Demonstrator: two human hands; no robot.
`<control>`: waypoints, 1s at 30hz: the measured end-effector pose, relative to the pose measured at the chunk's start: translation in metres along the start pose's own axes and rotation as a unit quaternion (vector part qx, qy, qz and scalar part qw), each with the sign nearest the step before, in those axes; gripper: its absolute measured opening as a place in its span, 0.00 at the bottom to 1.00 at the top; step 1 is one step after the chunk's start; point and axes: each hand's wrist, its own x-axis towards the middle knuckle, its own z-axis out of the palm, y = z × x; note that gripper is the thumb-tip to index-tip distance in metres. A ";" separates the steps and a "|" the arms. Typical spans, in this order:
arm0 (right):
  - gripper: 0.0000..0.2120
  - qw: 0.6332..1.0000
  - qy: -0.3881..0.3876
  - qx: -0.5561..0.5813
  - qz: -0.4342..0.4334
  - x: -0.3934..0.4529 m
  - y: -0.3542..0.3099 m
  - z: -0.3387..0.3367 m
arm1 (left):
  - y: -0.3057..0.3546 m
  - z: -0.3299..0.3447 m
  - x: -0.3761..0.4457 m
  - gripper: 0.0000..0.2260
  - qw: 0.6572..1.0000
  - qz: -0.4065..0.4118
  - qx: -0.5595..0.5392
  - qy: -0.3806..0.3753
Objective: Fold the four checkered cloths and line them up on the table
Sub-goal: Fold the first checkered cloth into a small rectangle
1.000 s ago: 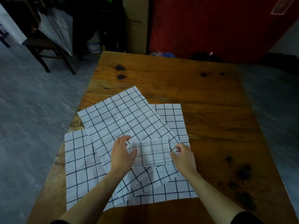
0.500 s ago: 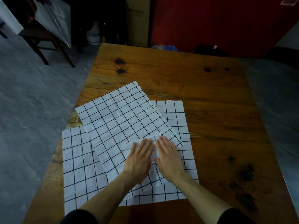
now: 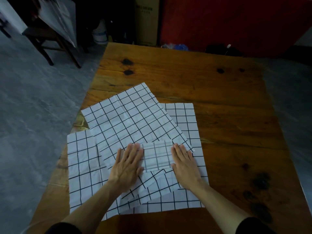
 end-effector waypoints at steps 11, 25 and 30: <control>0.21 0.992 0.090 0.057 -0.063 0.007 -0.015 -0.003 | 0.017 -0.031 0.010 0.18 0.994 0.065 -0.061 0.061; 0.29 0.997 0.027 0.062 -0.042 0.014 -0.018 -0.013 | 0.032 -0.047 0.026 0.23 0.999 0.045 0.019 -0.010; 0.30 0.997 0.014 0.054 -0.054 0.017 -0.018 -0.020 | 0.025 -0.051 0.026 0.10 0.998 0.039 -0.025 0.044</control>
